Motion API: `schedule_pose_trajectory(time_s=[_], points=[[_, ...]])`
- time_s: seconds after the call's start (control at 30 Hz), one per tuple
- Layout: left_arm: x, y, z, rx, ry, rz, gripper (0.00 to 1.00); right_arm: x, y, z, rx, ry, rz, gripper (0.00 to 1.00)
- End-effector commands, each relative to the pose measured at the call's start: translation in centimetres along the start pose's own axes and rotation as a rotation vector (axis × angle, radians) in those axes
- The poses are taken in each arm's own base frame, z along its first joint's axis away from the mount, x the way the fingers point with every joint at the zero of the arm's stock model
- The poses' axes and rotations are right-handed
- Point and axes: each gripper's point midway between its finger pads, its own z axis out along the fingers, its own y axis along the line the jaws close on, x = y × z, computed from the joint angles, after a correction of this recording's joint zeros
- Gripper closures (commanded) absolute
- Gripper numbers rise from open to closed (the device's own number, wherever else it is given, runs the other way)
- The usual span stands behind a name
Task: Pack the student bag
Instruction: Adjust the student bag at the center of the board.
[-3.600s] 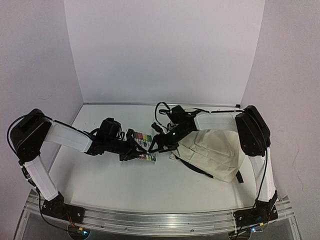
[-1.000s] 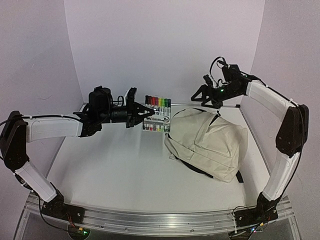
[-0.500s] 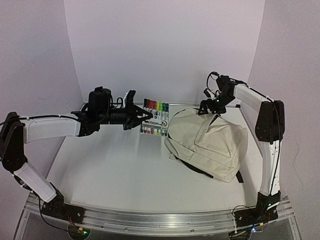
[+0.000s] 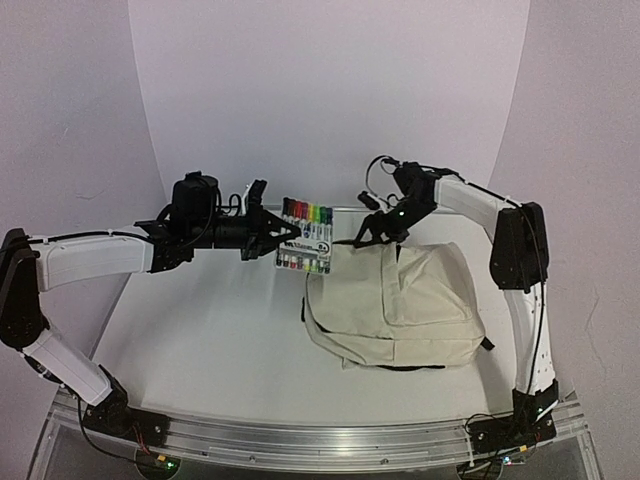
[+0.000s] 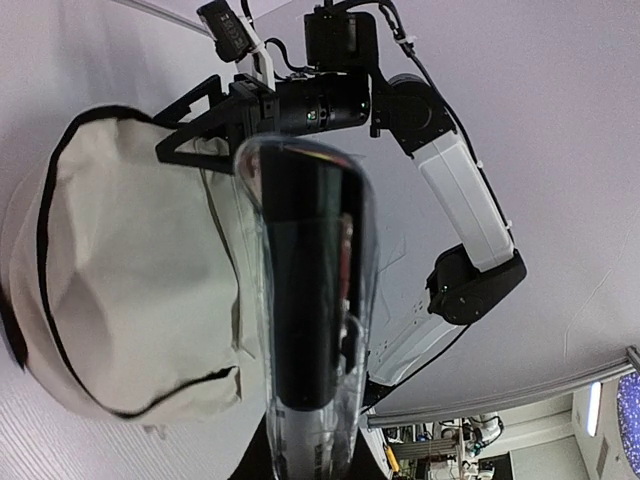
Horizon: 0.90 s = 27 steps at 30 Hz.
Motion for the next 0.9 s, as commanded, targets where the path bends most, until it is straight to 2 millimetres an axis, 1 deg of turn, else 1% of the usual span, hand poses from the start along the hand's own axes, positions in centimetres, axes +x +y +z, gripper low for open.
schedule_pose_trajectory(time_s=[0.0,0.07,0.13,0.17,0.2,0.23,0.27,0.3,0.37,0.4,0.53,0.57,0.63,0.7,0.73,0.8,0.87], points=[[-0.3,-2.0,-0.9,0.029,-0.016,0.045,1.0,0.5,8.3,2.6,-0.159,0.07,-0.049,0.21],[0.0,-1.8,-0.8,0.017,-0.009,0.041,1.0,-1.3,9.1,1.6,-0.146,0.02,-0.068,0.17],[0.4,-1.8,-0.7,0.007,-0.001,0.042,1.0,-3.3,9.6,-0.6,-0.099,-0.046,-0.098,0.15],[0.6,-1.9,-0.6,0.004,0.009,0.045,1.0,-4.1,9.8,-1.9,-0.08,-0.076,-0.107,0.14],[0.9,-1.9,-0.3,-0.009,0.021,0.053,1.0,-5.0,10.1,-3.9,-0.054,-0.116,-0.109,0.13],[1.5,-1.7,0.1,-0.023,0.042,0.059,1.0,-5.4,9.9,-5.4,-0.033,-0.142,-0.102,0.13],[2.1,-1.9,0.5,-0.027,0.065,0.069,1.0,-5.8,10.2,-7.5,-0.015,-0.177,-0.104,0.13],[2.6,-1.6,1.0,-0.039,0.089,0.072,1.0,-5.4,9.8,-8.8,0.01,-0.187,-0.088,0.13],[3.8,-1.3,2.2,-0.052,0.136,0.075,1.0,-3.8,9.4,-11.1,0.06,-0.193,-0.069,0.15],[4.5,-1.2,2.6,-0.053,0.155,0.07,1.0,-2.5,9.6,-12.2,0.084,-0.188,-0.072,0.17],[7.2,0.0,3.7,-0.063,0.217,0.031,1.0,4.5,9.0,-13.5,0.184,-0.101,-0.092,0.21],[8.0,0.5,3.7,-0.076,0.23,0.023,1.0,6.7,8.6,-13.6,0.211,-0.07,-0.088,0.2],[8.9,1.6,3.5,-0.105,0.24,0.004,1.0,9.8,7.2,-14.6,0.269,-0.04,-0.061,0.15],[9.9,3.5,3.2,-0.153,0.245,-0.026,1.0,12.9,5.7,-15.6,0.294,0.011,-0.038,0.1],[10.4,4.6,3.2,-0.182,0.255,-0.043,1.0,14.0,5.1,-16.1,0.306,0.031,-0.039,0.09],[11.4,6.7,3.2,-0.243,0.281,-0.072,1.0,16.6,4.1,-16.2,0.326,0.103,-0.093,0.08],[11.9,8.5,3.4,-0.302,0.3,-0.092,1.0,19.6,3.1,-15.6,0.347,0.187,-0.168,0.08]])
